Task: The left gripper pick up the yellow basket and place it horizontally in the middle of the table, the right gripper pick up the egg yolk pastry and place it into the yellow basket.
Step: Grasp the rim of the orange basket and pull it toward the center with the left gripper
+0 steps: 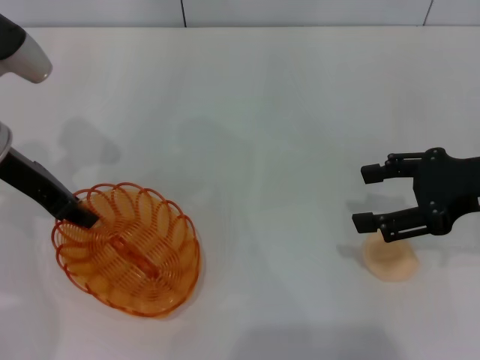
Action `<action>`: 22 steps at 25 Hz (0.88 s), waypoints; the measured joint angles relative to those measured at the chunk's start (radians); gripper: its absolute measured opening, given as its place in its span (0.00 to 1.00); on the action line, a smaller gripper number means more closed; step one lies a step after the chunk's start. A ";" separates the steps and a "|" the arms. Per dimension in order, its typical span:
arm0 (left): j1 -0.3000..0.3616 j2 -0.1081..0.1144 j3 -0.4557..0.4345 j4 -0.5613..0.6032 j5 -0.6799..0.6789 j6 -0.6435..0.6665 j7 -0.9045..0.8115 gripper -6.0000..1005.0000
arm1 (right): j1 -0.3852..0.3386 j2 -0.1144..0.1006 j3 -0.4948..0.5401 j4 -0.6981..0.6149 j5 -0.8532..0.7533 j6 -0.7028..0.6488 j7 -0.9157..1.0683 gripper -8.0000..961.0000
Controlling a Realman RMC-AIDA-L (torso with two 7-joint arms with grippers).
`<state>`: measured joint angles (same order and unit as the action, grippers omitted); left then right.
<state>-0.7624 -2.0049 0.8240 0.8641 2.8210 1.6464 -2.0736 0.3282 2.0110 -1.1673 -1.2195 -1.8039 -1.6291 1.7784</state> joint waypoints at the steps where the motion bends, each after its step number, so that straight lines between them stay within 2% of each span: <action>1: 0.000 0.000 0.001 -0.001 0.000 -0.002 -0.002 0.39 | 0.000 0.000 0.000 0.000 0.000 0.000 0.000 0.88; 9: -0.008 0.002 0.002 -0.001 0.011 -0.024 -0.031 0.24 | 0.000 0.000 0.004 -0.001 0.000 0.000 0.000 0.88; 22: -0.015 0.003 0.013 -0.011 0.006 -0.030 -0.030 0.12 | 0.002 0.000 0.003 -0.007 0.000 0.000 0.001 0.88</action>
<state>-0.7774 -2.0015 0.8369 0.8534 2.8268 1.6162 -2.1032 0.3298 2.0110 -1.1643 -1.2269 -1.8040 -1.6291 1.7789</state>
